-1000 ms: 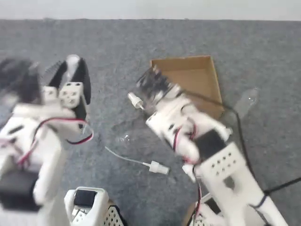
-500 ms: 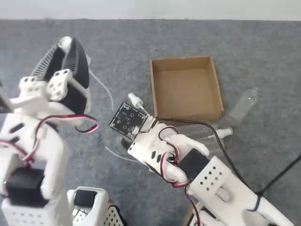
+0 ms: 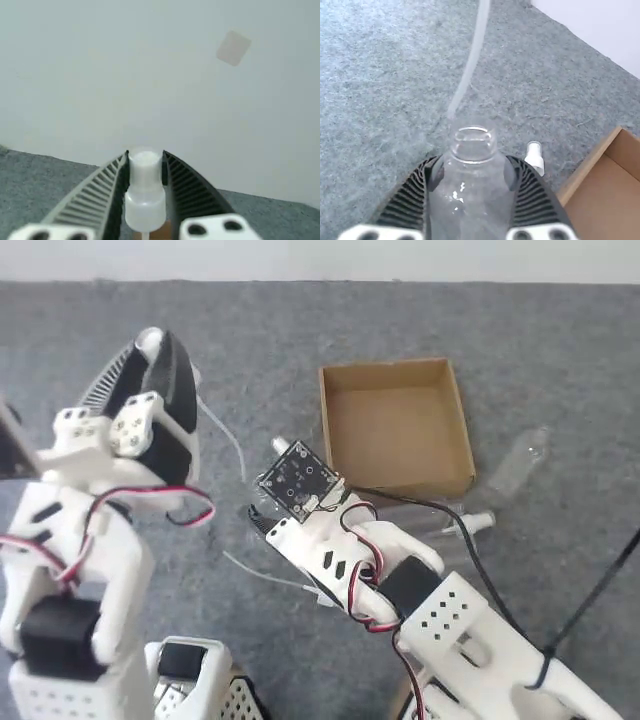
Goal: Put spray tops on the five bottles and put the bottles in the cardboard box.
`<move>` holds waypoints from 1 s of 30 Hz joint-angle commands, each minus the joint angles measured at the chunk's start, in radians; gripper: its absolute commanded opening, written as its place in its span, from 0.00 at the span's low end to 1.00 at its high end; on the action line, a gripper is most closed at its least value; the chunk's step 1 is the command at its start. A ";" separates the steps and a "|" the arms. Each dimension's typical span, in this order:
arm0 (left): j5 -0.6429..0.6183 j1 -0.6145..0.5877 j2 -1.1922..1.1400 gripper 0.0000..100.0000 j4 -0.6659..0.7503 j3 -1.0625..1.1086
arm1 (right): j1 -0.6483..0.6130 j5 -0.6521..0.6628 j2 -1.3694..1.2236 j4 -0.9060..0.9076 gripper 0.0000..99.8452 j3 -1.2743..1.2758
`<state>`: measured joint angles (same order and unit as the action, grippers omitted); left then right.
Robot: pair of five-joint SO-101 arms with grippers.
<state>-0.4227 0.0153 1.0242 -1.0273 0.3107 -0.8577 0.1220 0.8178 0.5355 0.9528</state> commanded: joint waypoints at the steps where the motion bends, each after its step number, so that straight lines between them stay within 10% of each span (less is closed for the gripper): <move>1: -0.005 0.081 0.057 0.01 -0.031 0.005 | 0.013 -0.014 0.053 -0.022 0.01 -0.011; 13: -0.002 0.017 0.060 0.01 0.150 0.090 | 0.012 -0.014 0.054 -0.021 0.01 0.006; 30: 0.066 0.117 0.071 0.01 -0.011 0.252 | 0.015 -0.008 0.054 -0.021 0.01 0.057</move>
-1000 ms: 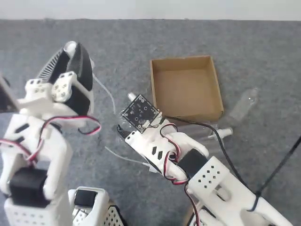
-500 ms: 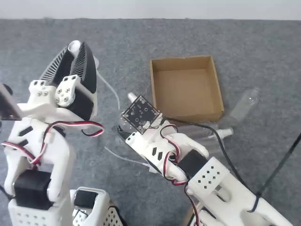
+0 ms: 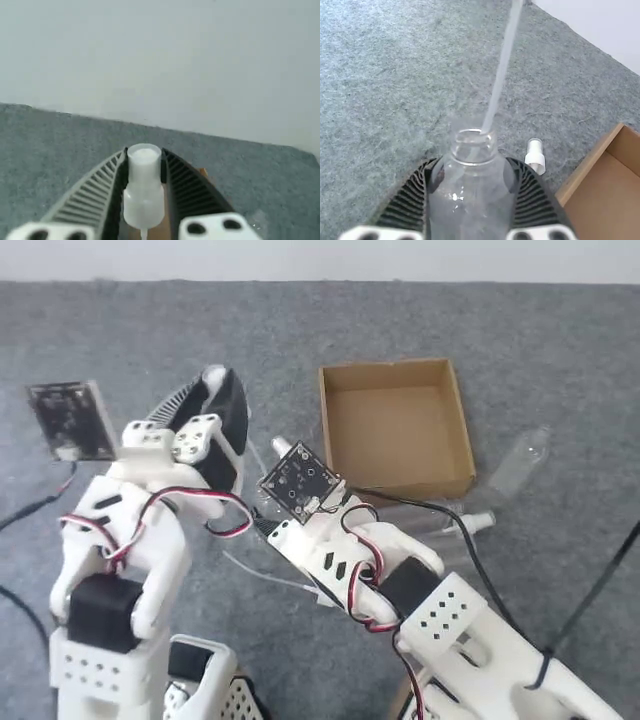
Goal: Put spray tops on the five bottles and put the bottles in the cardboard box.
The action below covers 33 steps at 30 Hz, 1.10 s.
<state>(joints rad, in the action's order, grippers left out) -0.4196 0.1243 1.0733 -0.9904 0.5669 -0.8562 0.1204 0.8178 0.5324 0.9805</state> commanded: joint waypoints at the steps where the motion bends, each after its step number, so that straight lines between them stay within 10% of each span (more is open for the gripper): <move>1: 0.086 0.008 0.021 0.01 -0.054 -0.002 | 0.016 -0.006 0.054 -0.025 0.01 0.038; 12: 0.140 0.057 0.020 0.01 -0.054 0.033 | 0.018 -0.114 0.054 -0.561 0.01 0.275; 33: 0.345 0.055 0.020 0.15 -0.144 0.002 | 0.018 -0.120 0.045 -0.573 0.01 0.292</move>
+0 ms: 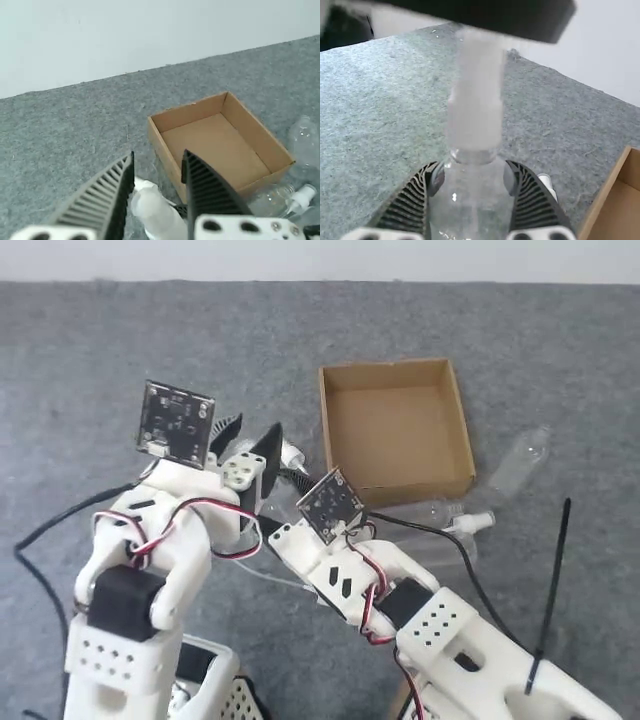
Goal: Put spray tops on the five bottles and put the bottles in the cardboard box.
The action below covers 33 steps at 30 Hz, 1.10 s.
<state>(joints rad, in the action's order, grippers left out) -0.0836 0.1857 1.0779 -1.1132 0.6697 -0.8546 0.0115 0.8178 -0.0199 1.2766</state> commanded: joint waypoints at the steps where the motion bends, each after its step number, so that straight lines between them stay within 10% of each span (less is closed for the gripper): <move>1: 0.011 -0.006 0.008 0.15 -0.032 -0.125 | 0.016 -0.011 0.045 -0.021 0.01 -0.005; 22: 0.132 -0.025 0.015 0.08 0.025 0.108 | 0.016 -0.011 0.045 -0.019 0.01 -0.005; 33: 0.129 -0.160 0.018 0.14 0.018 -0.130 | 0.016 -0.009 0.053 0.010 0.01 -0.006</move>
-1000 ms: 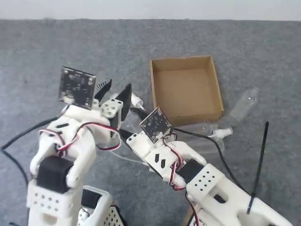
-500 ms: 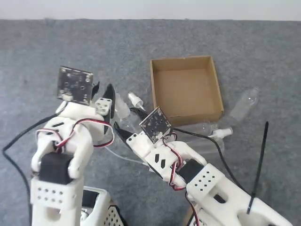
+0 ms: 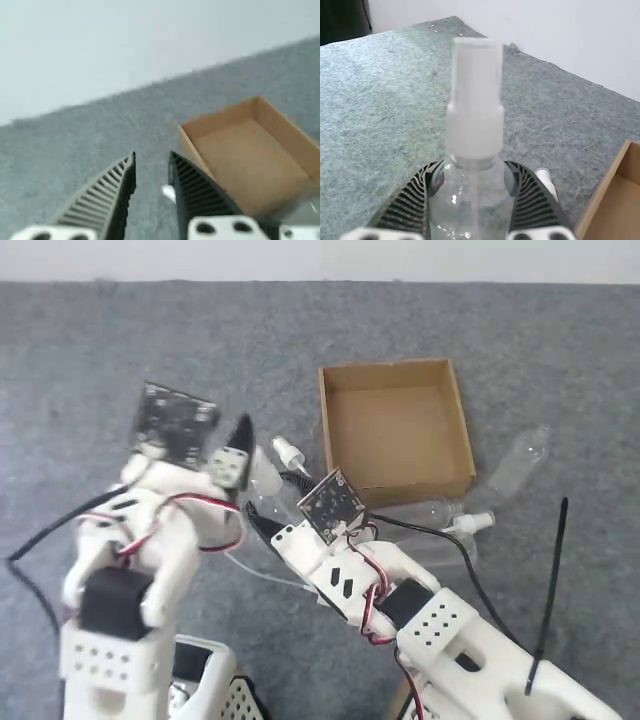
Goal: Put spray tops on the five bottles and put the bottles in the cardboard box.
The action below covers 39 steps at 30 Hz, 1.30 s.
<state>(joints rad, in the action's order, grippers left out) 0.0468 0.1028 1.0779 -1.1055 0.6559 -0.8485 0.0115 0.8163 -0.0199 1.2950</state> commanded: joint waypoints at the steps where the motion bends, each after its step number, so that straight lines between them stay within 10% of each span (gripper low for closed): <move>1: -0.003 -0.104 0.018 0.15 0.011 -0.128 | 0.010 -0.009 0.056 0.022 0.01 -0.028; 16: -0.100 -0.028 0.520 0.13 0.180 0.496 | 0.286 -0.011 0.042 0.302 0.01 -0.451; 23: -0.061 0.137 0.577 0.22 0.190 0.584 | 0.285 -0.029 -0.151 0.461 0.01 -0.764; 39: -0.052 0.081 0.577 0.26 0.281 0.659 | 0.130 -0.011 -0.232 0.734 0.01 -0.921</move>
<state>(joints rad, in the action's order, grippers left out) -0.0130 0.1949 1.6425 -0.8631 1.3218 -0.7104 -0.0391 0.4925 0.6552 0.4588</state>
